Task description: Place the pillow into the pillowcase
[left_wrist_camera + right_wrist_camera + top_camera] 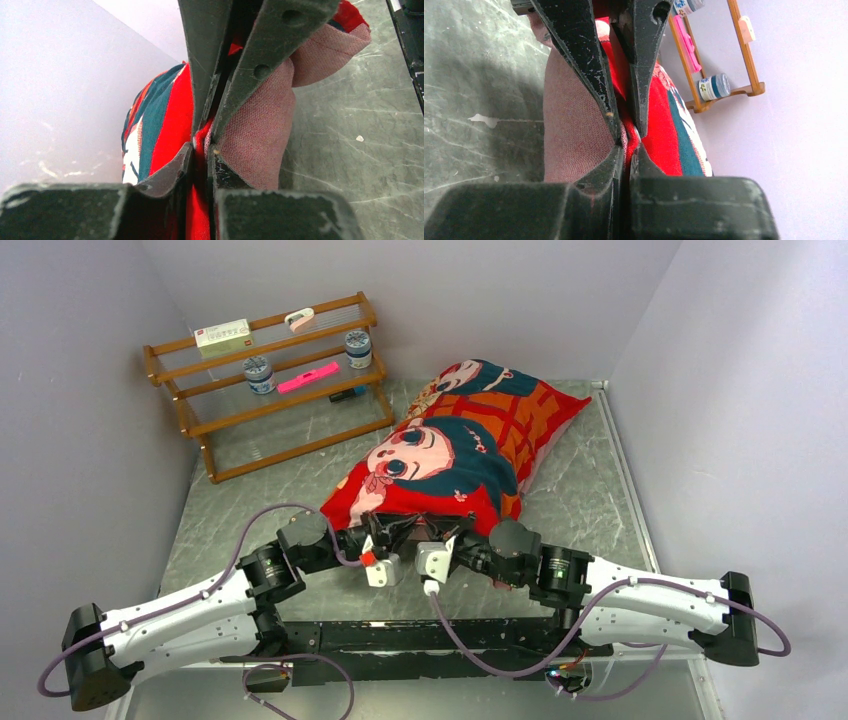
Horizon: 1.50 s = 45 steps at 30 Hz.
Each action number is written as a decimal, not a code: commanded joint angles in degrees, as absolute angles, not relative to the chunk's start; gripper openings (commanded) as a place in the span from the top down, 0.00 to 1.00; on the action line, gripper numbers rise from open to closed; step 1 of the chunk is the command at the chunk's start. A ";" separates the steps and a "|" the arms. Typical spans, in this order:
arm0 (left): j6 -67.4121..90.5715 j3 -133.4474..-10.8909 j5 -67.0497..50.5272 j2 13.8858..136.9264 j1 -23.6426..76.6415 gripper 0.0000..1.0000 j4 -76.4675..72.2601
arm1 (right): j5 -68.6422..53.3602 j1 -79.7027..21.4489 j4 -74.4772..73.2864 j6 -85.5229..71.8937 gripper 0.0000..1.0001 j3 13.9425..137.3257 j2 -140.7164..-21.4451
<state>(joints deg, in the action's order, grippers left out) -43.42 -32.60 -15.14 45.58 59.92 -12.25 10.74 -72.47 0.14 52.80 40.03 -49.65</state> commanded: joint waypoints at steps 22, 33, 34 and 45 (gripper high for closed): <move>-43.29 -39.28 -25.74 44.84 54.25 0.95 -13.76 | 17.99 -73.33 -13.26 36.33 0.59 44.04 -46.05; -38.14 -45.79 -50.24 50.94 40.62 0.94 -7.26 | 13.23 -73.30 2.63 37.45 1.00 40.45 -43.02; -37.27 -45.31 -50.29 50.98 40.44 0.90 -7.71 | 12.59 -73.22 4.08 36.65 1.00 40.45 -43.51; -34.97 -43.91 -50.30 52.07 40.50 0.73 -8.54 | 14.29 -73.22 18.24 32.77 1.00 39.04 -48.65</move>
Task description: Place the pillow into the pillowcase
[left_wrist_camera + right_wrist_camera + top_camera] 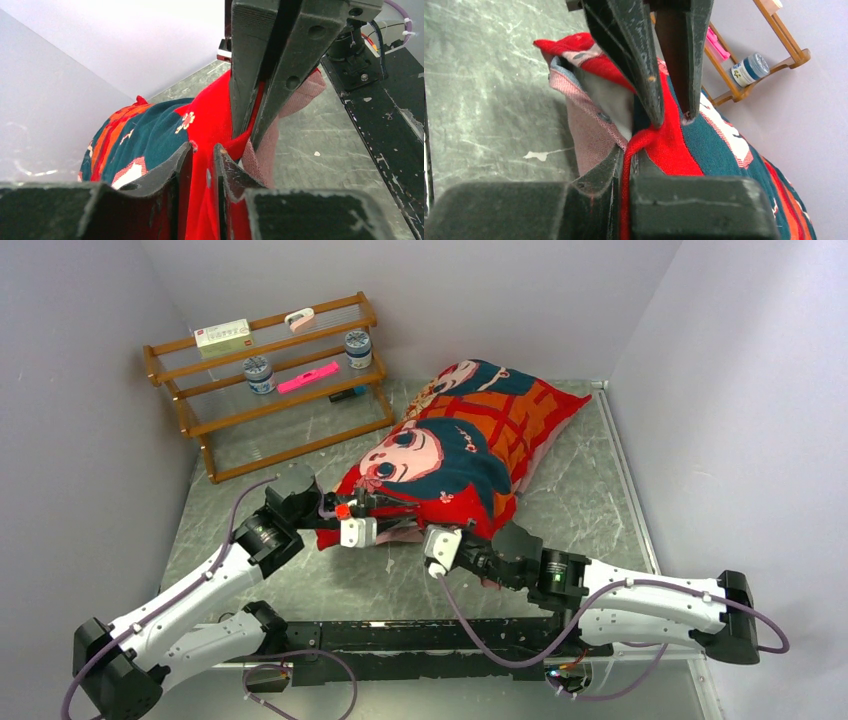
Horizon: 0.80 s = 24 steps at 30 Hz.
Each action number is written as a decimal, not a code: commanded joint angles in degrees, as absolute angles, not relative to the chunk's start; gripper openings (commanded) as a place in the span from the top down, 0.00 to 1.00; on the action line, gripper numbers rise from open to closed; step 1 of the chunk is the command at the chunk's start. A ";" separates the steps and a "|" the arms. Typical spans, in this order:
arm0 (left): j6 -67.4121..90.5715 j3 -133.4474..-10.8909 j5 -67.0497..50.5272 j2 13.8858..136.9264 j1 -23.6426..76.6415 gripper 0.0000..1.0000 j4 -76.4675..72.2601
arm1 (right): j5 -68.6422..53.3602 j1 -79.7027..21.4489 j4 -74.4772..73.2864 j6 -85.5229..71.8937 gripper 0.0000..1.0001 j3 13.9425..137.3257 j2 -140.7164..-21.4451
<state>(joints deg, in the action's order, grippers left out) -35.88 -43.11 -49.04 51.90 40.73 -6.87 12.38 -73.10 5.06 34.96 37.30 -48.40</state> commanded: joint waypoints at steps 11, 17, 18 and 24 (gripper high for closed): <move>-32.79 -45.39 -39.27 43.66 40.51 0.43 3.04 | 19.79 -72.75 22.45 31.80 1.00 36.69 -46.41; -30.27 -42.74 -38.72 41.01 40.51 0.36 5.68 | 19.86 -72.70 26.00 31.95 1.00 33.89 -43.91; -30.28 -42.34 -38.35 41.39 40.52 0.36 5.40 | 19.74 -72.69 26.82 32.10 1.00 33.39 -43.72; -28.64 -40.11 -40.68 42.69 40.49 0.35 -3.35 | 20.00 -72.69 31.92 31.81 1.00 31.84 -43.68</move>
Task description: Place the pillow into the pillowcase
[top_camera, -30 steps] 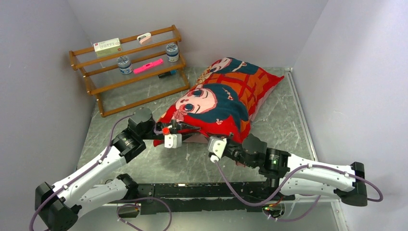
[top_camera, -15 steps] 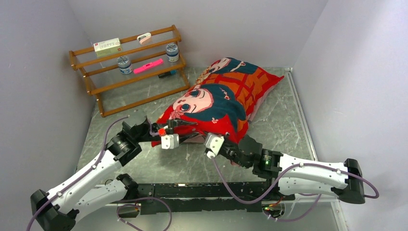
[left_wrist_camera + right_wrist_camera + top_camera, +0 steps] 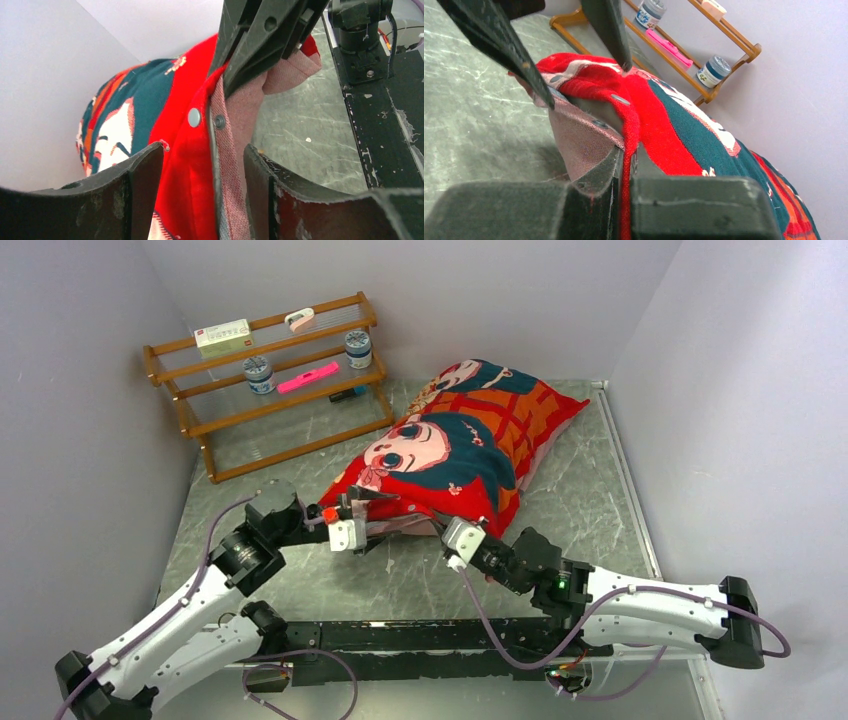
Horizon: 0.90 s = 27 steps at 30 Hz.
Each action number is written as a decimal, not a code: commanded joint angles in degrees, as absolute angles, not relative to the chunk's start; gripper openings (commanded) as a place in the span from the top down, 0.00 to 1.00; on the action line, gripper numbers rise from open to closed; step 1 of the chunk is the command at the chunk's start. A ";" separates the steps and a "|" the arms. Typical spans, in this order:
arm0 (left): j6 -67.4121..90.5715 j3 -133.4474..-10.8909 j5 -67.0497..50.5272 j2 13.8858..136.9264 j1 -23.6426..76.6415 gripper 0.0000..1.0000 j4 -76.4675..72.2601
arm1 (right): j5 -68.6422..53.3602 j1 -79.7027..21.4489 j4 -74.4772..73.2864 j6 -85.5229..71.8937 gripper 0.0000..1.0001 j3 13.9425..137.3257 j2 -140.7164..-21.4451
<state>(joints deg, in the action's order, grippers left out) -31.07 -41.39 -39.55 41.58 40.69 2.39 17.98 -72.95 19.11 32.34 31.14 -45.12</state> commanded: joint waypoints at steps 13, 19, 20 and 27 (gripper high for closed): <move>-35.48 -36.65 -25.86 42.88 51.90 0.34 -12.88 | 21.13 -72.69 34.95 30.46 1.00 32.25 -45.42; -42.76 -31.96 -3.68 42.16 64.90 0.33 -20.97 | 23.92 -72.61 27.48 23.51 1.00 37.96 -46.64; -43.98 -31.50 -1.87 42.06 65.09 0.33 -22.52 | 23.81 -72.61 26.81 22.99 1.00 38.45 -46.59; -49.61 -32.07 4.38 44.02 65.15 0.34 -28.70 | 23.29 -72.65 26.89 22.33 1.00 37.80 -45.97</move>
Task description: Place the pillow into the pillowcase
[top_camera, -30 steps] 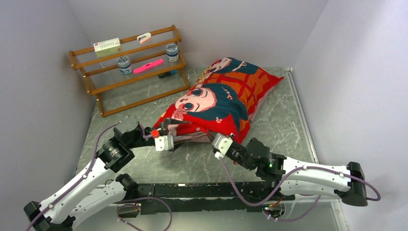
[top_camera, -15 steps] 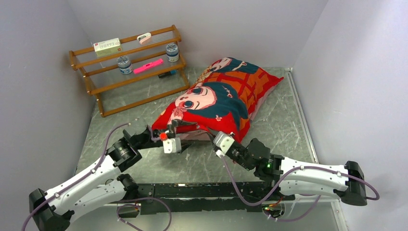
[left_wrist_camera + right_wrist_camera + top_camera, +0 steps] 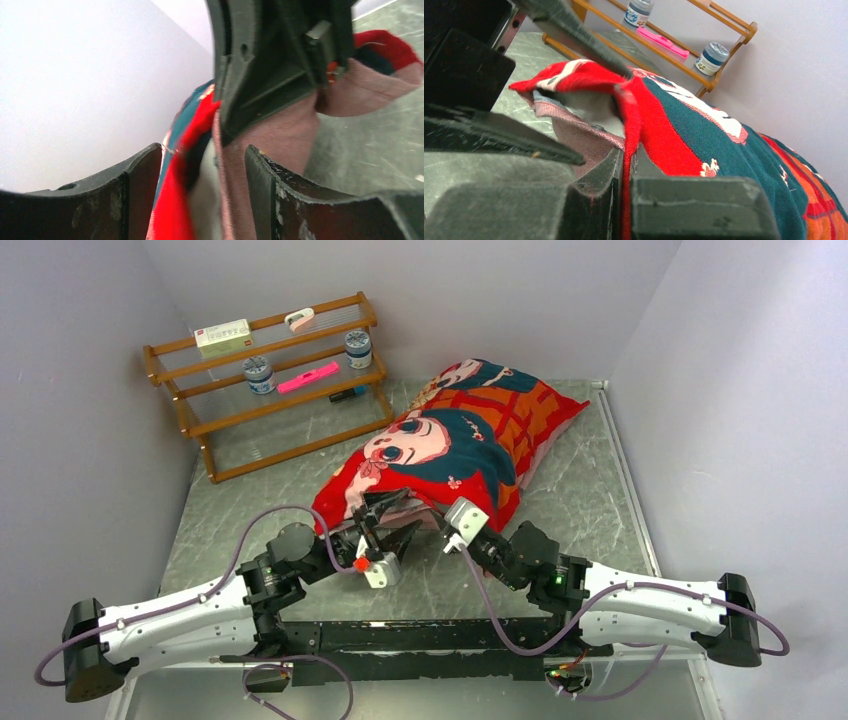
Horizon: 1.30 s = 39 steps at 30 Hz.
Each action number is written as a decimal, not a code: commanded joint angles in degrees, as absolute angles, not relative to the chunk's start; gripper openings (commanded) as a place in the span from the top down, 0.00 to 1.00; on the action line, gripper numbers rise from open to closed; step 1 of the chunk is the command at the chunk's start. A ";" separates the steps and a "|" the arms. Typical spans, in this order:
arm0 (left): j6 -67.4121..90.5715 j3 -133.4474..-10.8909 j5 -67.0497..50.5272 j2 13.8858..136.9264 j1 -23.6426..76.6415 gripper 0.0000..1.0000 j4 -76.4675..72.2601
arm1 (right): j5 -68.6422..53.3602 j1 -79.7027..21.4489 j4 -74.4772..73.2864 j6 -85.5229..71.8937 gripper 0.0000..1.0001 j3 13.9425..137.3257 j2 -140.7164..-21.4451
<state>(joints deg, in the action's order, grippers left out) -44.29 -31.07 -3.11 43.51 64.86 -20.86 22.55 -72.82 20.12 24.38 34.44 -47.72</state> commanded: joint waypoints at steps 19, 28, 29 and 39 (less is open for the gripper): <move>-56.18 -35.44 -2.95 46.78 65.13 0.41 -15.08 | 23.47 -72.60 26.73 22.19 1.00 38.03 -45.02; -58.27 -37.01 -2.01 47.94 65.13 0.52 -13.47 | 23.65 -72.60 27.11 21.89 1.00 37.97 -44.91; -58.21 -36.93 -1.88 48.03 65.13 0.53 -13.77 | 23.56 -72.60 27.01 21.88 1.00 38.01 -44.91; -58.09 -37.68 -0.75 48.67 65.08 0.70 -16.46 | 22.26 -72.64 26.56 21.74 1.00 38.51 -44.96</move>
<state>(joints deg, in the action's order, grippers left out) -57.58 -34.74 -1.61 48.01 64.93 -14.04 22.46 -72.82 19.29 22.85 34.44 -47.00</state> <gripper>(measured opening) 0.322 0.047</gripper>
